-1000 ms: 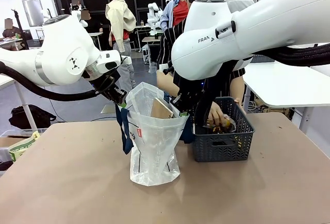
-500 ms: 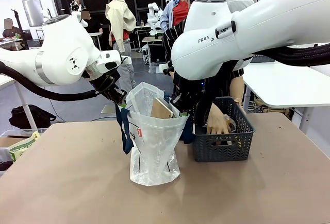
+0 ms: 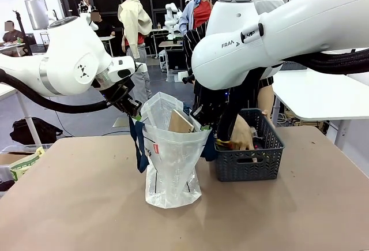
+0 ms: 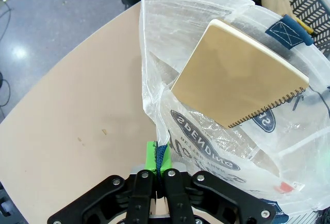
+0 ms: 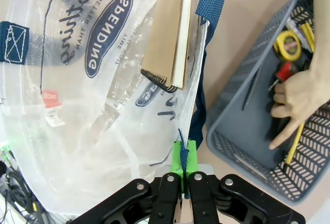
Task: Transfer purchased items from the store into the shopping bag.
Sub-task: Move the Reusable shopping bag to the right side of the table.
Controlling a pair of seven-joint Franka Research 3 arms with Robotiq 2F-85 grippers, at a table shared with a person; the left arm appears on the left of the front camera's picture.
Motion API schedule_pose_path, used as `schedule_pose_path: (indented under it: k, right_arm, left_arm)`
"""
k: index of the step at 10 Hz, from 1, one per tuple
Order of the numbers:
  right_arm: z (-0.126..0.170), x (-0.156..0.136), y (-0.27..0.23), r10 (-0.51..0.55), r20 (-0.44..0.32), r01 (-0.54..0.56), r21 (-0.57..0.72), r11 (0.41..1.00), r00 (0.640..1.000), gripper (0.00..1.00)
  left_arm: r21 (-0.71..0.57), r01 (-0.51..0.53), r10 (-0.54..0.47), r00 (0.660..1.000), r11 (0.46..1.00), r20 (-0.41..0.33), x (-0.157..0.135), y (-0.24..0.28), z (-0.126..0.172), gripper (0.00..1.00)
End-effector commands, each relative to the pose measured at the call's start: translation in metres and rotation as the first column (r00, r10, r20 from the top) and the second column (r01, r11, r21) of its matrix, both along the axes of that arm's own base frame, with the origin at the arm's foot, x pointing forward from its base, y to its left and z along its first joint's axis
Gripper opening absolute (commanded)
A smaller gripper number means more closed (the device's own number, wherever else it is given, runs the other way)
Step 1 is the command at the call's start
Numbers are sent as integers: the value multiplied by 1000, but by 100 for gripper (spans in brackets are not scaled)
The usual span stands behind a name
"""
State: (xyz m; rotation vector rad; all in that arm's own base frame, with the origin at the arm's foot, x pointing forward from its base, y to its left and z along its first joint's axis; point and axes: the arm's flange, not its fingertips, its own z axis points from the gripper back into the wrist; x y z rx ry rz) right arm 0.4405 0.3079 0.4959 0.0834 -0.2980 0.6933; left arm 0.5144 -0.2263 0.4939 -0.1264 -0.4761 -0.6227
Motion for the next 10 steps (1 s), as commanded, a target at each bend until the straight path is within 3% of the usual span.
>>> schedule_pose_path:
  k: [1, 10]
  right_arm:
    - [1, -2, -3, -3, 4, 3, 8, 1000, 1000, 0]
    - [1, -2, -3, -3, 4, 3, 8, 1000, 1000, 0]
  left_arm:
    - [-2, -3, 3, 1000, 1000, 9, 1, 2, 1, 0]
    - [-2, -3, 3, 1000, 1000, 9, 1, 2, 1, 0]
